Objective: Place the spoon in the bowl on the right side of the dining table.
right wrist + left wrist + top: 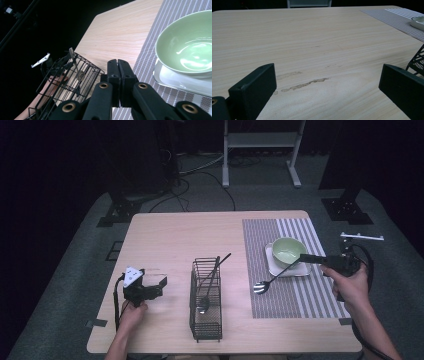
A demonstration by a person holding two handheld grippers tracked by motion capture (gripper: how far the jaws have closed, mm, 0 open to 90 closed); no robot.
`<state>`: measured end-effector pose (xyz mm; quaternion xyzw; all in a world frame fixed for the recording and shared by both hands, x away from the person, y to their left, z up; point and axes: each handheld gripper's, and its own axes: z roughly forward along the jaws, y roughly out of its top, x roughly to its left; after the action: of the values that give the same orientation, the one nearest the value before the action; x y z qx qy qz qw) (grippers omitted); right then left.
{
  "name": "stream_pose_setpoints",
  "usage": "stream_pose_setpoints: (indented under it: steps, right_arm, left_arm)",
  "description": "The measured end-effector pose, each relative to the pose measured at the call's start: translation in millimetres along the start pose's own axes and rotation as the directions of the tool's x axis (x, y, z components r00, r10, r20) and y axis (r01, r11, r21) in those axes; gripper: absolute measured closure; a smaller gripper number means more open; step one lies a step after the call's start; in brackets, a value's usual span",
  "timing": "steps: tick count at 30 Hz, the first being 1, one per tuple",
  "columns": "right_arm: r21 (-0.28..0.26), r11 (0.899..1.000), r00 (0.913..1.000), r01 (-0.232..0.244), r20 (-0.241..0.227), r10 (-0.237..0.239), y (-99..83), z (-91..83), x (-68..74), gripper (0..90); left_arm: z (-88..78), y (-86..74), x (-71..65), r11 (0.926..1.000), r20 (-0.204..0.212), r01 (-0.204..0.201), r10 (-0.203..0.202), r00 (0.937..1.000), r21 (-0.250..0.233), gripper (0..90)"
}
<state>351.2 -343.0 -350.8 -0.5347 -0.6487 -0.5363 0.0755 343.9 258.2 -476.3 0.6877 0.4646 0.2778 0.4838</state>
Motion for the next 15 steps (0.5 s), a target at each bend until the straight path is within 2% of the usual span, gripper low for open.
stream_pose_setpoints:
  steps: [15]
  right_arm:
    - [-0.03, 0.999, 0.9989, -0.015, 0.044, 0.017, 6.1, -8.3, -9.4, 88.4]
  left_arm:
    - [-0.1, 0.0, 0.1, 1.0, 0.001, 0.001, -0.001, 1.0, 0.0, 0.3]
